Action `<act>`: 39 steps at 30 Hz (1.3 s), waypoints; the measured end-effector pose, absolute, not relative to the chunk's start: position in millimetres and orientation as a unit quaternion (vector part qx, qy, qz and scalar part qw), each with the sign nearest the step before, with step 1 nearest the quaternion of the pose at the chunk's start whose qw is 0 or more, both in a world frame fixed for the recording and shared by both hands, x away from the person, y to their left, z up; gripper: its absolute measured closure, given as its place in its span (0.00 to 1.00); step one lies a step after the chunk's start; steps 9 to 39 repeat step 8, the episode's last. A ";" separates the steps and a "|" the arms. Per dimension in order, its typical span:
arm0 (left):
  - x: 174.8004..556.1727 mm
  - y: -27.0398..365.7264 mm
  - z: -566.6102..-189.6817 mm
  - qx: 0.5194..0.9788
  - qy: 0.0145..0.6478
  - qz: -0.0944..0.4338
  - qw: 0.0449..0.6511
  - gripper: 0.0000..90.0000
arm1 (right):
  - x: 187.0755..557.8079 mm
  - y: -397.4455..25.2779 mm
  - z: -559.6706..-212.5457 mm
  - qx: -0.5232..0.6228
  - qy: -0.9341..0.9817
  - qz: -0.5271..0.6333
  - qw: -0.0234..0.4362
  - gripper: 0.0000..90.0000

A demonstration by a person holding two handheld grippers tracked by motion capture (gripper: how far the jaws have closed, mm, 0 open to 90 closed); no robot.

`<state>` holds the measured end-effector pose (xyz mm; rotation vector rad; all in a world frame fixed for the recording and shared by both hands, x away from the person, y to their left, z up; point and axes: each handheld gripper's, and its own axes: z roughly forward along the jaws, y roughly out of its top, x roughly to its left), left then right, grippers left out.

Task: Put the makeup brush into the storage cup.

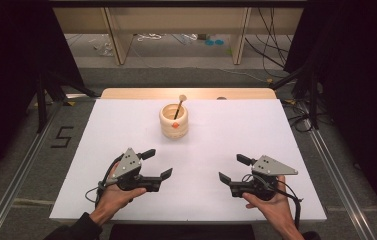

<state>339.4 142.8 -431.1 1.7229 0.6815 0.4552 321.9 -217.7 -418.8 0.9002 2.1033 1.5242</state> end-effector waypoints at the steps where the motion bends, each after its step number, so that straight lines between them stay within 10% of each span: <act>1: 339.4 142.7 -431.1 0.737 0.291 0.194 0.579 0.18 | 321.9 -217.8 -418.8 0.321 0.751 0.544 0.195 0.18; 39: 340.3 142.9 -431.5 0.732 0.294 0.191 0.584 0.18 | 321.8 -218.1 -418.7 0.323 0.752 0.540 0.194 0.18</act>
